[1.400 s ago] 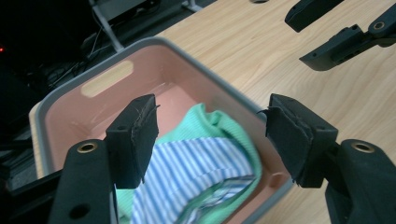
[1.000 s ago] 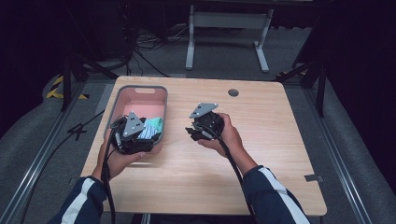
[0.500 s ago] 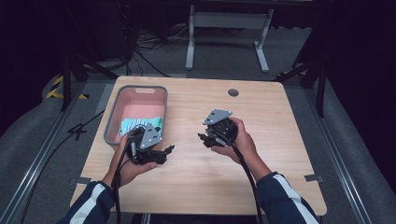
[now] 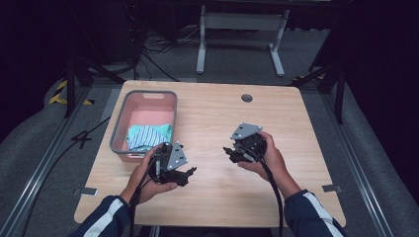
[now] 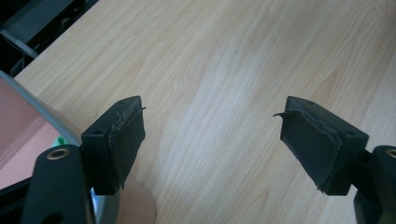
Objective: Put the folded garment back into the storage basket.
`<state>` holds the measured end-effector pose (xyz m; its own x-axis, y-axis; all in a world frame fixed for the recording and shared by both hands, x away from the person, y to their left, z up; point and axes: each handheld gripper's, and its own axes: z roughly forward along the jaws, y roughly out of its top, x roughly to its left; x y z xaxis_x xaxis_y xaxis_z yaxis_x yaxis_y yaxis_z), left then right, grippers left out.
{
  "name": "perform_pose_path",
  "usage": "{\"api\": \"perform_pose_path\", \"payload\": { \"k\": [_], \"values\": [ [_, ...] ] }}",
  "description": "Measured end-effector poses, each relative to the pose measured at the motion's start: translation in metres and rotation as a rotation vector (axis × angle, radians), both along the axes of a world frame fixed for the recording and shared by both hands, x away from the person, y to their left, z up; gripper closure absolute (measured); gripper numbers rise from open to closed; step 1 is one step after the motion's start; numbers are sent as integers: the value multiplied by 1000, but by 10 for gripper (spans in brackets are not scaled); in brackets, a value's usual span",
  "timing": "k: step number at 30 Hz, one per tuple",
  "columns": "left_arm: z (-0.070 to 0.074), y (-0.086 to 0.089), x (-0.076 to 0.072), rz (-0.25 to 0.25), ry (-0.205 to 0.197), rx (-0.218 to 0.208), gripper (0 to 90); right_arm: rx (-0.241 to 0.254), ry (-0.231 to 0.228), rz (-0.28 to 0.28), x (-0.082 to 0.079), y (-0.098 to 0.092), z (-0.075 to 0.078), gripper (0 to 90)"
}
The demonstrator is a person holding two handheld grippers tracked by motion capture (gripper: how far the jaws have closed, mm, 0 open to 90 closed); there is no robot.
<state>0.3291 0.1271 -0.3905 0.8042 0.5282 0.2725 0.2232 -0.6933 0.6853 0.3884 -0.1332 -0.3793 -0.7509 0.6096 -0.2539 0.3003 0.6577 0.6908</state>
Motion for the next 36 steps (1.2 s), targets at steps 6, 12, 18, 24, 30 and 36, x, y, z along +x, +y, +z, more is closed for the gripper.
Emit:
{"api": "perform_pose_path", "payload": {
  "k": [6,12,18,24,30,36],
  "values": [
    [-12,-8,0,-26,18,20,211,-13,-1,-9,-5,-15,-7,352],
    [-24,-13,1,-39,39,35,209,-12,8,-30,-10,-29,-15,351],
    [-35,-17,3,-41,50,57,195,-18,23,-31,-16,-42,-25,353],
    [-45,-20,3,-50,65,68,195,-12,6,-63,-26,-65,-35,353],
    [-53,-22,2,-62,76,79,194,2,18,-88,-34,-87,-46,351],
    [-63,-22,3,-72,104,86,191,11,27,-106,-42,-105,-60,351]
  ]
}}
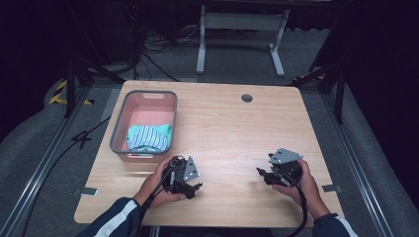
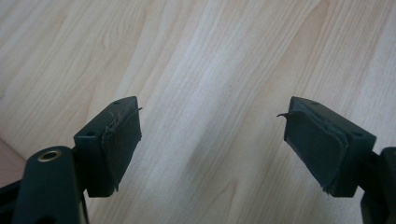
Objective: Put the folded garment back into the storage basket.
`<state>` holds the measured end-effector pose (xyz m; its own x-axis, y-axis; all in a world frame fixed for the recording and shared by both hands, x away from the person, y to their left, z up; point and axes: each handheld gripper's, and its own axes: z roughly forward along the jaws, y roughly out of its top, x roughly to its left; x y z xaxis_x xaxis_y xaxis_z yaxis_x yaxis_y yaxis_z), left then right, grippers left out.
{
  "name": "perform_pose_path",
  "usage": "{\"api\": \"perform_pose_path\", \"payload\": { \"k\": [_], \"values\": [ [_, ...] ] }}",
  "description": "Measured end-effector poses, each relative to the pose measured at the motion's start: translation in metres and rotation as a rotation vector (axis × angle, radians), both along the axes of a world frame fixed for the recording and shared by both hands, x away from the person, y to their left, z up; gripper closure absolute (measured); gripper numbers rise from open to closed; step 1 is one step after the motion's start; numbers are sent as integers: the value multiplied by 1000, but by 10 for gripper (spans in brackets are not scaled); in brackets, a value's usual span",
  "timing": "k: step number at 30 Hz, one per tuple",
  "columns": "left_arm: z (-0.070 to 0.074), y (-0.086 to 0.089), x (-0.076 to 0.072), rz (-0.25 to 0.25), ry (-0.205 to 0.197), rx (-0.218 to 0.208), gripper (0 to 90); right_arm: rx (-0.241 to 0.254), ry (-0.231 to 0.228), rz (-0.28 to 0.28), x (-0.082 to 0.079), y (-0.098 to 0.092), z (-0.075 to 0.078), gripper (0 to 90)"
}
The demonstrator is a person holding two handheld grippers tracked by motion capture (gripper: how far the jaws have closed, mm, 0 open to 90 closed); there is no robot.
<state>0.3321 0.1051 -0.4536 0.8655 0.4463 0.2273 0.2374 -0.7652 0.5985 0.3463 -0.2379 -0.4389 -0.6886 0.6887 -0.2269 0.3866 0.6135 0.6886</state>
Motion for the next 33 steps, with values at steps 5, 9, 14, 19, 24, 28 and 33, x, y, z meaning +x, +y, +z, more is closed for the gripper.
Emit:
{"api": "perform_pose_path", "payload": {
  "k": [5,9,14,19,24,28,33],
  "values": [
    [-6,1,-1,-11,29,-6,189,6,11,-11,-5,-16,-6,339],
    [-10,4,-3,-8,68,-16,182,40,24,-45,-7,-35,-12,329],
    [-17,13,-3,-11,130,-63,170,66,36,-85,-12,-51,-20,316],
    [-23,24,0,10,180,-138,160,112,68,-99,-17,-64,-32,300],
    [-29,30,-3,23,169,-193,152,196,90,-137,-21,-75,-40,270],
    [-29,31,-5,36,167,-201,152,199,93,-142,-22,-77,-47,227],
    [-30,31,-6,41,168,-205,152,212,117,-150,-20,-79,-47,208]
  ]
}}
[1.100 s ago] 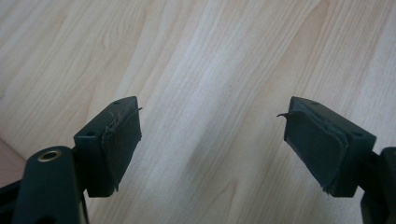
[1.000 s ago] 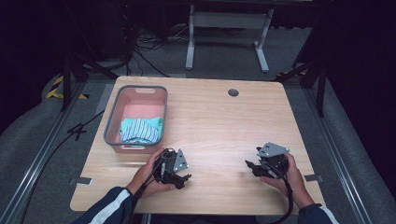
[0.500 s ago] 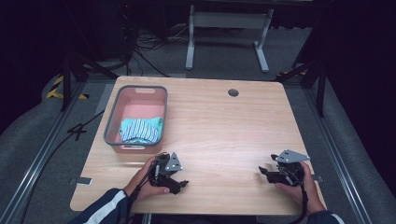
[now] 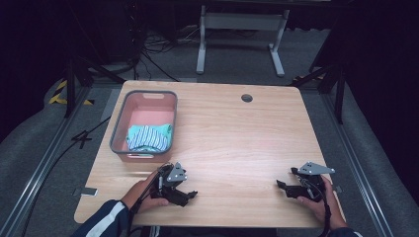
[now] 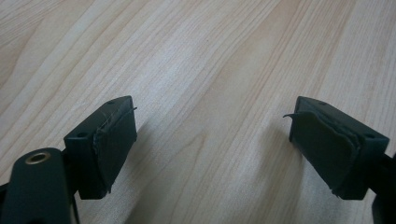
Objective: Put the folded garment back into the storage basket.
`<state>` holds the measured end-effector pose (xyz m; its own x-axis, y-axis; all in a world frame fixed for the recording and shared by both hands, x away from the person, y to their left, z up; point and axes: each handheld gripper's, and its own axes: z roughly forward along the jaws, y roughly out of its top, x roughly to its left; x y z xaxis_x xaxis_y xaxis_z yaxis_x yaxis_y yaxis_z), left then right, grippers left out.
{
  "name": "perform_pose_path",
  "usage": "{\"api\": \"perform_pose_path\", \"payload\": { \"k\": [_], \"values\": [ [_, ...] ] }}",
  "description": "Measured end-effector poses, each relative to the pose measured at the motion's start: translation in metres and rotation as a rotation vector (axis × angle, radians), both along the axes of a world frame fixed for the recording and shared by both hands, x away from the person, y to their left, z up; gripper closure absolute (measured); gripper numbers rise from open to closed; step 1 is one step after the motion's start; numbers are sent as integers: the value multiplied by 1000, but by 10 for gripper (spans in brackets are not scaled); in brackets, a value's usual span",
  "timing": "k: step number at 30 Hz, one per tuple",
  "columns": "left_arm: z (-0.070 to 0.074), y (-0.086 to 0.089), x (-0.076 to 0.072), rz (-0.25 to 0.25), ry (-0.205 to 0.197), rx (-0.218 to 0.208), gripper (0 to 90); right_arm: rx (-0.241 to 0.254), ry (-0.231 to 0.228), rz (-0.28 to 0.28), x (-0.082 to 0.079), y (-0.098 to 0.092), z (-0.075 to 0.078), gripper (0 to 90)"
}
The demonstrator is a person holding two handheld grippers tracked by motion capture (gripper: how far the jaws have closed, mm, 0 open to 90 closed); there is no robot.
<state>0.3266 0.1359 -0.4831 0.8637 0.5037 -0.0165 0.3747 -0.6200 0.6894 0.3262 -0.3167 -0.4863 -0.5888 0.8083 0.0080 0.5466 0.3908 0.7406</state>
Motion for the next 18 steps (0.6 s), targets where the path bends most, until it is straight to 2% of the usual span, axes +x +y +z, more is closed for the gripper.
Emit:
{"api": "perform_pose_path", "payload": {
  "k": [18],
  "values": [
    [0,0,-2,24,4,-3,146,1,0,-11,-5,-5,0,197]
  ]
}}
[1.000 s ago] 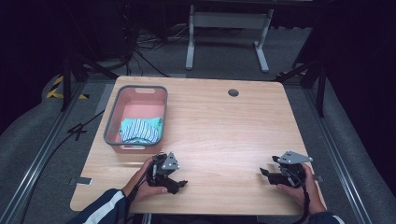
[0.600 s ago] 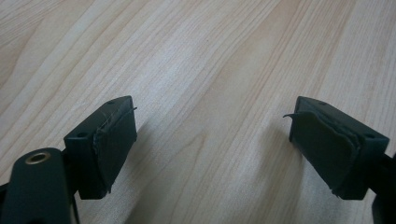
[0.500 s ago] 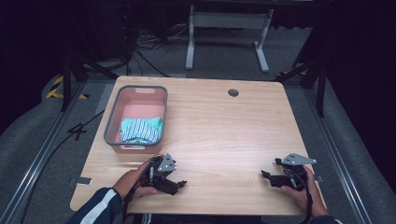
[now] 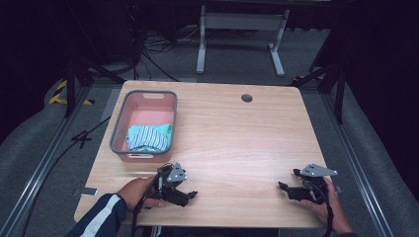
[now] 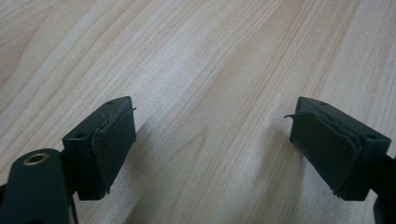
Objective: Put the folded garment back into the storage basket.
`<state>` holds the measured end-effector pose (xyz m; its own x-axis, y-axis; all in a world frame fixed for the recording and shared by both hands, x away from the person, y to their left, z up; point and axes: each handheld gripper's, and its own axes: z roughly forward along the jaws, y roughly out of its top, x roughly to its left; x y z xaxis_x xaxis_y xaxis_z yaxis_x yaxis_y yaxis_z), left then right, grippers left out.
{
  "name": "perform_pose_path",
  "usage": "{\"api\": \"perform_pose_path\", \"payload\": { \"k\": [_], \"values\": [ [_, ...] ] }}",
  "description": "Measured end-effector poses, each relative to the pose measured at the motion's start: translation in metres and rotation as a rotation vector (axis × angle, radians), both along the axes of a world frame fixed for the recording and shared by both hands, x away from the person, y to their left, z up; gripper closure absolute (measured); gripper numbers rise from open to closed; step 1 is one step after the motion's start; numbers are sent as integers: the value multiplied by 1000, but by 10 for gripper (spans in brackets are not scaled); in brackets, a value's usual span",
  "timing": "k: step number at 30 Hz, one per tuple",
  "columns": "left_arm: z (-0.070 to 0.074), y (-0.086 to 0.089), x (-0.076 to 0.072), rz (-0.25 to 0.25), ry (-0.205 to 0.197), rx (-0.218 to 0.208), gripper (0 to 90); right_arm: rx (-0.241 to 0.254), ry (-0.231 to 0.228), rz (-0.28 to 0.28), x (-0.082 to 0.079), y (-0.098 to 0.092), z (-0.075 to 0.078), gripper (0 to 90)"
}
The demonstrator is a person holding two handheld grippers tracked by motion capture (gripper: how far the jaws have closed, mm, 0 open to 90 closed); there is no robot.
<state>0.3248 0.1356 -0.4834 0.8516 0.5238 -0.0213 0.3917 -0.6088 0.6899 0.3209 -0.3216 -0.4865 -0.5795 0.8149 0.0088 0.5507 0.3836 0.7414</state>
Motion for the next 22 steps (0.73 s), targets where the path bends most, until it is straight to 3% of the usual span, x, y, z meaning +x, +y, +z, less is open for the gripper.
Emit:
{"api": "perform_pose_path", "payload": {
  "k": [22],
  "values": [
    [0,0,0,0,0,0,145,-7,3,11,1,1,0,176]
  ]
}}
